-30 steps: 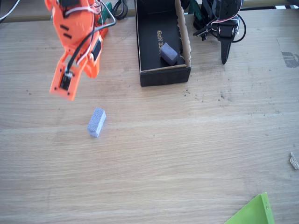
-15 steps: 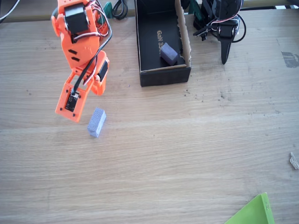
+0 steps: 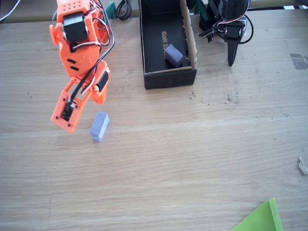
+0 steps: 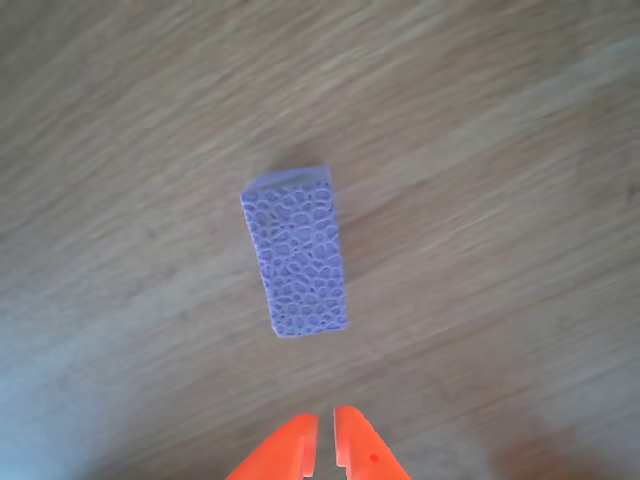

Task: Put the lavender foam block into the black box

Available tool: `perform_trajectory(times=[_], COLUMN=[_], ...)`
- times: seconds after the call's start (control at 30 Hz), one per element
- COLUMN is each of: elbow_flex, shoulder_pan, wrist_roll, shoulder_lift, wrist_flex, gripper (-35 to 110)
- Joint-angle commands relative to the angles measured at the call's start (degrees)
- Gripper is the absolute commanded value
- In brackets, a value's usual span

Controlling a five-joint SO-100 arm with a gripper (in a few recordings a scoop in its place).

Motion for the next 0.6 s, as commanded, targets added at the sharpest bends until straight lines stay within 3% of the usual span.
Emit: perform_trajectory(times=[0.0, 0.5, 0.57], elbow_flex=[-3.43, -8.96, -8.96], shoulder_pan=[1.67, 1.05, 0.97], wrist_roll=[-0.53, -0.97, -1.23], shoulder_lift=[-0.79, -5.01, -4.92], wrist_flex=[0.62, 0.70, 0.70], gripper=[0, 1, 10])
